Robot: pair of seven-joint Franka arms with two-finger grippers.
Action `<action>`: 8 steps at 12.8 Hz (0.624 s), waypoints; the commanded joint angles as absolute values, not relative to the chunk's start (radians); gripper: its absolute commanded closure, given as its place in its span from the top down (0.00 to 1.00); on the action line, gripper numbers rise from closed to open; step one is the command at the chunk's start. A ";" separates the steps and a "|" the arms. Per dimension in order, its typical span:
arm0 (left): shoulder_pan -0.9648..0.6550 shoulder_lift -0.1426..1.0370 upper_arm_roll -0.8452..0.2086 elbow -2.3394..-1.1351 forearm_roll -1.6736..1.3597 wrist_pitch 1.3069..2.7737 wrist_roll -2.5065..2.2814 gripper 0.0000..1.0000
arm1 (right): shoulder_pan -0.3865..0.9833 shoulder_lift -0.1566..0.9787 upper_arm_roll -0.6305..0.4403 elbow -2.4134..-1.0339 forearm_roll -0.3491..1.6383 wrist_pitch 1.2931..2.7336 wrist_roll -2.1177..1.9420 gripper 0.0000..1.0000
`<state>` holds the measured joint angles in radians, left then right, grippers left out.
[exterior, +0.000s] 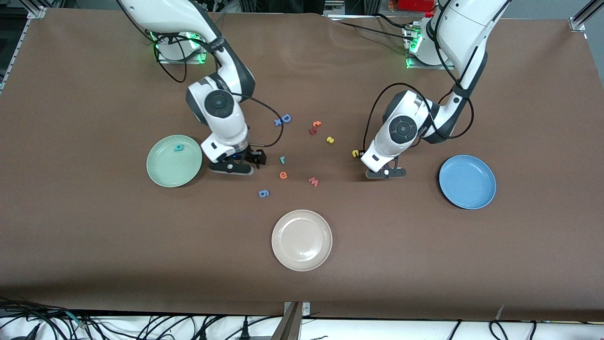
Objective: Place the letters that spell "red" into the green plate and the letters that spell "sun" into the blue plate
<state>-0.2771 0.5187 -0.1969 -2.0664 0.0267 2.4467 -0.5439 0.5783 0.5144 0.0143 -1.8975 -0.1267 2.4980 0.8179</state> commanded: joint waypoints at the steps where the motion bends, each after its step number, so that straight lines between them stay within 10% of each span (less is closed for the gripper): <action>1: -0.272 0.493 -0.155 -2.060 0.057 2.444 -0.526 0.04 | 0.623 0.656 0.014 -1.711 -0.123 2.485 1.008 0.99; 8: -0.002 0.374 -0.094 -2.066 0.055 2.388 0.102 0.00 | 0.705 0.830 0.014 -1.522 -0.126 2.485 1.184 0.81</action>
